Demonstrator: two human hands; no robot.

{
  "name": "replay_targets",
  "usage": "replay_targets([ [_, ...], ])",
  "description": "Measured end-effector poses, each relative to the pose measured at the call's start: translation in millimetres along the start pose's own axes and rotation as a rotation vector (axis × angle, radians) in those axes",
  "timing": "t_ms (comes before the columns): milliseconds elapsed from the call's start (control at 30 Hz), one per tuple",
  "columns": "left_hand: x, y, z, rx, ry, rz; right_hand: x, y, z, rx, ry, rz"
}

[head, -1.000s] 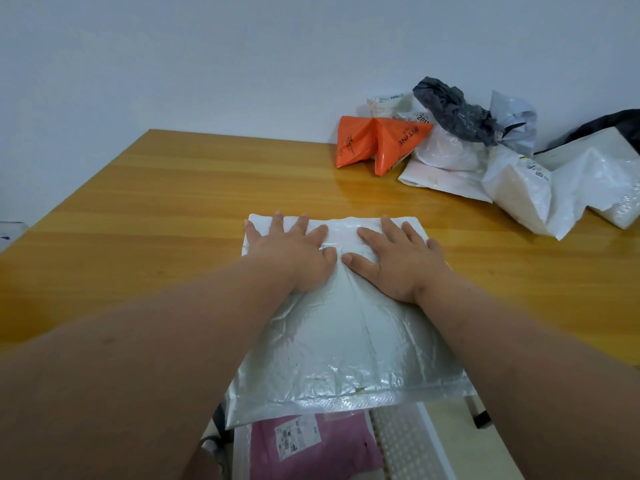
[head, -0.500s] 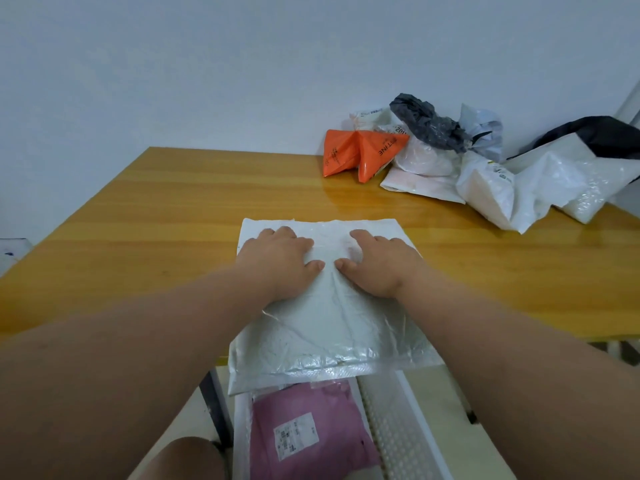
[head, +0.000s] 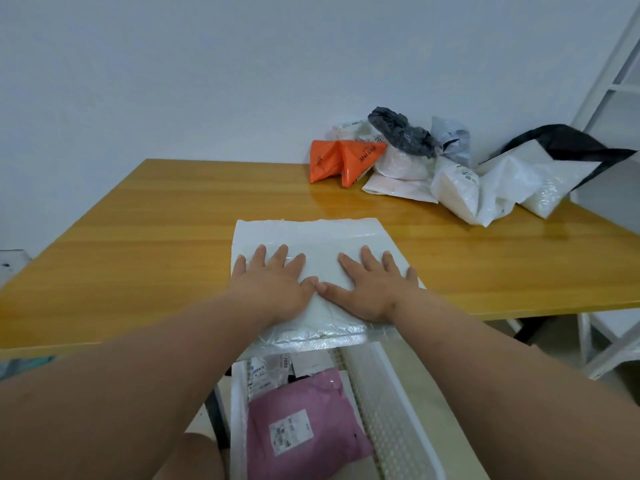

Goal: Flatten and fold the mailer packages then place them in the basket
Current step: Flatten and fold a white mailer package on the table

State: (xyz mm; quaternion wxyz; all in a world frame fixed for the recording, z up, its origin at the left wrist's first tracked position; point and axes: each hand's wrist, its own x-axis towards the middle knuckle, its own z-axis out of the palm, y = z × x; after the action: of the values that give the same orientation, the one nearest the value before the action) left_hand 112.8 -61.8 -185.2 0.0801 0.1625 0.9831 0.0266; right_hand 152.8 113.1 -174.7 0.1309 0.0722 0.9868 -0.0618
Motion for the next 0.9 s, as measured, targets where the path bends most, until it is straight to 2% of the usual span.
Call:
replay_targets([
  [367,24,-26,-4,0.026,0.002,-0.013,28,-21,0,-0.016,0.006,-0.012],
  [900,24,-26,-4,0.038,0.008,-0.033,35,-21,14,-0.059,0.159,-0.037],
])
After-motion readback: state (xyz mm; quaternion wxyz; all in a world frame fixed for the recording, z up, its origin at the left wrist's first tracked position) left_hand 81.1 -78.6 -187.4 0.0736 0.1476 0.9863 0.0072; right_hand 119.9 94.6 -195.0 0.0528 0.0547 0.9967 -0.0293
